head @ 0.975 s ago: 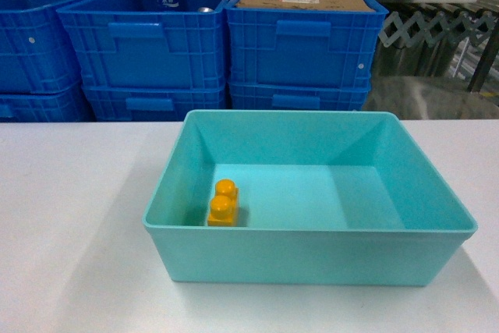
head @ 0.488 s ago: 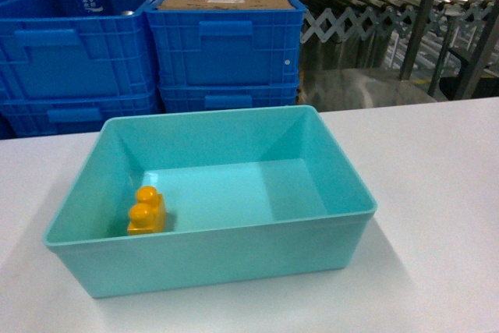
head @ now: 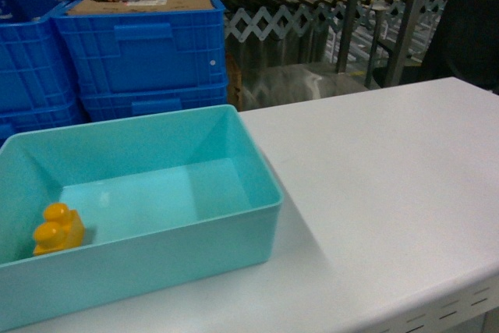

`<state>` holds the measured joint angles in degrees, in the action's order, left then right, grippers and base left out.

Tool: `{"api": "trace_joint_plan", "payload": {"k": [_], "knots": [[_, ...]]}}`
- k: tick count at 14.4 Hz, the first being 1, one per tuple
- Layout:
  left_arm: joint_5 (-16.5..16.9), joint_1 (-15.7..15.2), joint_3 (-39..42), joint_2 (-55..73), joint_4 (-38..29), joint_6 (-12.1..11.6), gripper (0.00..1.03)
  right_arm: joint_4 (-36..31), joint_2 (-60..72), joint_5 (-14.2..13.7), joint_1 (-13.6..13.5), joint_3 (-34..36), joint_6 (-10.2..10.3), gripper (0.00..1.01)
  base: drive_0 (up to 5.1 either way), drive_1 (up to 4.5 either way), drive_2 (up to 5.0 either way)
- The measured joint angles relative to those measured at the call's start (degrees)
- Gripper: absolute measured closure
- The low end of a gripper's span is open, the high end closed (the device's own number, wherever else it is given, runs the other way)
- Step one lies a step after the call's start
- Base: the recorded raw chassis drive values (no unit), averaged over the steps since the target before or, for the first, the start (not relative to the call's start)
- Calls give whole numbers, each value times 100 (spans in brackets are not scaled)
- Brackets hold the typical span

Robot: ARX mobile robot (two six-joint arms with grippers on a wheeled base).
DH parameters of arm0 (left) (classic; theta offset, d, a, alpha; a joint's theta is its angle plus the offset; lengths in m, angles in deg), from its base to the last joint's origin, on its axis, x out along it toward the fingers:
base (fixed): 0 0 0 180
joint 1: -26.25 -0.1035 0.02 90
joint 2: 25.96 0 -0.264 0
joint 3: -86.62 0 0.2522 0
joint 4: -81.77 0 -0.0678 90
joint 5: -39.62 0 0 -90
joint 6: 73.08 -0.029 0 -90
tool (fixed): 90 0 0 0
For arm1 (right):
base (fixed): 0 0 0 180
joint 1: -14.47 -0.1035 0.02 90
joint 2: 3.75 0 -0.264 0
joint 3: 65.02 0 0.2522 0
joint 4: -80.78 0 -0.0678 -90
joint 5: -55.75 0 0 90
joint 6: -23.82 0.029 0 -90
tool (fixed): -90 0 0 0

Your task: Pick red block from blue box to shelf

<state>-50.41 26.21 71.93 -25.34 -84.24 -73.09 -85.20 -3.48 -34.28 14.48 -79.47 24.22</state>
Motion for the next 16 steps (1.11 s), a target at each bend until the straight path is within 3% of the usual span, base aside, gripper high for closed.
{"api": "trace_joint_plan", "payload": {"k": [16], "knots": [[0, 0, 0, 0, 0, 0, 5, 0, 0, 0, 0, 0, 0, 73, -162, -162, -162]]}}
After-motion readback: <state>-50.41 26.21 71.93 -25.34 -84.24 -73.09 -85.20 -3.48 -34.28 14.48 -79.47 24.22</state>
